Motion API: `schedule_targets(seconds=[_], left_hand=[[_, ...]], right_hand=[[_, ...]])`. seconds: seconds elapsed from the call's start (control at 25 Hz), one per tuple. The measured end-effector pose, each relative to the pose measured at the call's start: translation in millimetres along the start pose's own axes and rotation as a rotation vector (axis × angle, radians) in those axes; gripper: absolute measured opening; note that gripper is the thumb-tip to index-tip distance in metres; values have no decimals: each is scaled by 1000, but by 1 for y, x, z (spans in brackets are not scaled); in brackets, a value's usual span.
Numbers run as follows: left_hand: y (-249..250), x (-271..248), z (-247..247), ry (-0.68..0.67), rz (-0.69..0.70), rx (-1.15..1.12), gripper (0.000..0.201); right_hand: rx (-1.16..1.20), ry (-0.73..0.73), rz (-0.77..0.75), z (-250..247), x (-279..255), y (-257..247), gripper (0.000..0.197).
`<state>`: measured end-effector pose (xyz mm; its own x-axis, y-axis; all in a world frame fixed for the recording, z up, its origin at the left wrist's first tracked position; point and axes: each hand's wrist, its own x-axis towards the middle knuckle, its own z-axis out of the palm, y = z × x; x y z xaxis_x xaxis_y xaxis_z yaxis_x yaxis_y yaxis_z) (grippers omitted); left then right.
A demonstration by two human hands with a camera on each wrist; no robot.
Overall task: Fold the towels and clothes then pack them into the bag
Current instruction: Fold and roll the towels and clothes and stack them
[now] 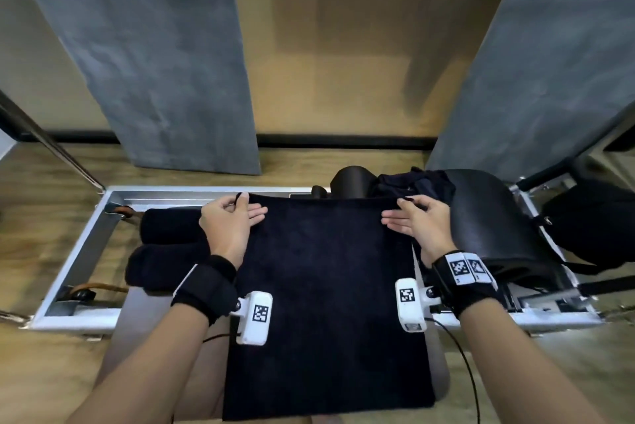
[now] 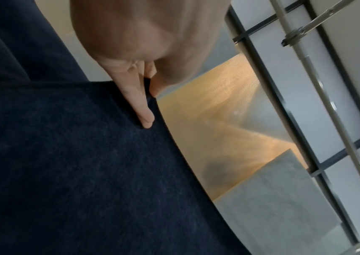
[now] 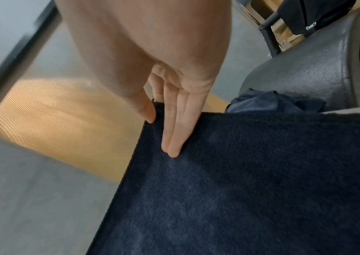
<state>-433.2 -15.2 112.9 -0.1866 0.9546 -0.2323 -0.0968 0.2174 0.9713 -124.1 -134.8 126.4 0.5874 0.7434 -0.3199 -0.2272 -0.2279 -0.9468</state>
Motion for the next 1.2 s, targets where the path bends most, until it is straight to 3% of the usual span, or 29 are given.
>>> schedule_targets(seconds=[0.2,0.28,0.36,0.44,0.52,0.68,0.92,1.2], left_hand=[[-16,28,28,117,-108,102,14],[-21,26,32,105,-99,166,23],[-24,17,32,44,-61,226,38],[-23,5,30,-4,-13,281,29],[-22,-12,24,-38,29,336,17],[-31,-51,-6,-136,82,413,22],[-72,-118,-93,-208,248,634,23],[-101,-188,-165,-372,264,1040,16]], right_hand=[[-126,-31,206,22,66,26,8],[-160,-32,256,26,77,39,16],[-142,-16,223,25,77,46,25],[-100,-8,150,23,68,47,36],[-100,-18,89,19,51,46,41],[-150,-61,43,8,-3,43,33],[-479,-165,34,-27,-112,84,19],[-936,5,7,-85,-203,147,18]])
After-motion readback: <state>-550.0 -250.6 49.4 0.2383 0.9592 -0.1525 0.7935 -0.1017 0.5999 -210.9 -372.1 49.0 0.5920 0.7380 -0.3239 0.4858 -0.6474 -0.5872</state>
